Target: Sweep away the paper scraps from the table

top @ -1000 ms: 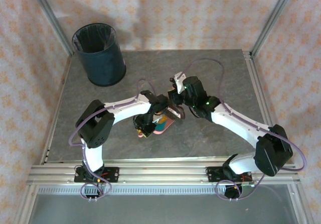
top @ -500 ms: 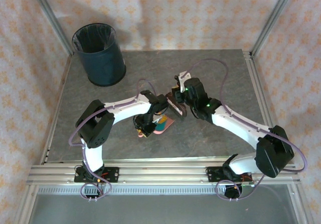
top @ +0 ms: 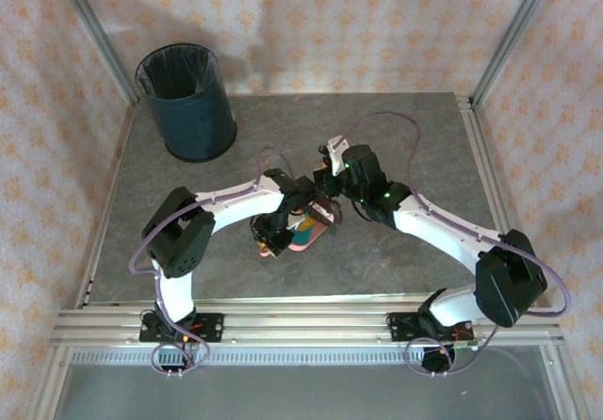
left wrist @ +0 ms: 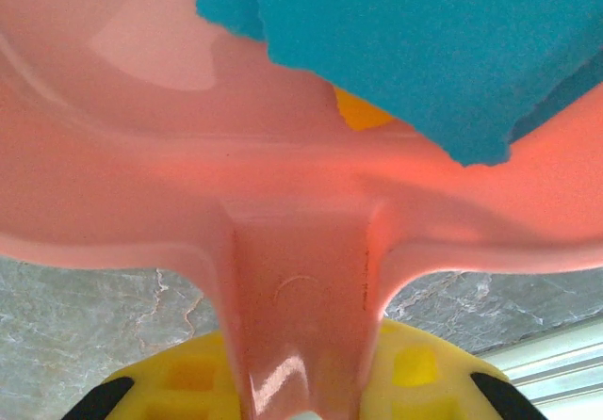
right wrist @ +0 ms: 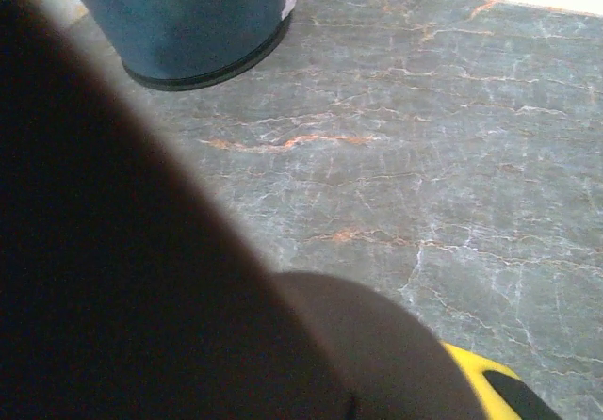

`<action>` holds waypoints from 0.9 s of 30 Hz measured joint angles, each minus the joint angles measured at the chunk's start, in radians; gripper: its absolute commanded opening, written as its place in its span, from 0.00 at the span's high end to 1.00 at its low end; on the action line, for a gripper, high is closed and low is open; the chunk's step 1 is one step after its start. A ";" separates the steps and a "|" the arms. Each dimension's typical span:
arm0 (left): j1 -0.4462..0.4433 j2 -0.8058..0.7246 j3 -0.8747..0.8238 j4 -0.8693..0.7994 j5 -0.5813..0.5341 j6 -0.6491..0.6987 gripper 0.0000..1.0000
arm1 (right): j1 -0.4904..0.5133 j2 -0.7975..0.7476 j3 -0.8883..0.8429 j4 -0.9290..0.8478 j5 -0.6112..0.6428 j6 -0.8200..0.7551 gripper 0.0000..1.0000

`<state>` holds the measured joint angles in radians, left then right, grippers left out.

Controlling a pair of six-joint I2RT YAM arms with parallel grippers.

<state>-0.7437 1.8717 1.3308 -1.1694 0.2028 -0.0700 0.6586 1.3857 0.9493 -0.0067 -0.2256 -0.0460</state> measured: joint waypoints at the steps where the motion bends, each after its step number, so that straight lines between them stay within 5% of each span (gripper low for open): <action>1: 0.000 0.000 0.002 0.000 0.000 0.000 1.00 | 0.000 -0.001 0.000 0.000 -0.005 0.000 1.00; 11: 0.000 0.000 0.003 0.000 0.000 0.000 1.00 | 0.002 -0.025 -0.002 -0.006 0.027 0.010 1.00; 27: 0.000 -0.068 0.003 0.045 -0.001 0.000 1.00 | -0.016 -0.241 -0.080 0.006 0.355 0.087 1.00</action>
<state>-0.7433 1.8034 1.3334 -1.1248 0.2020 -0.0704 0.6422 1.1450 0.8696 -0.0006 0.1291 0.0414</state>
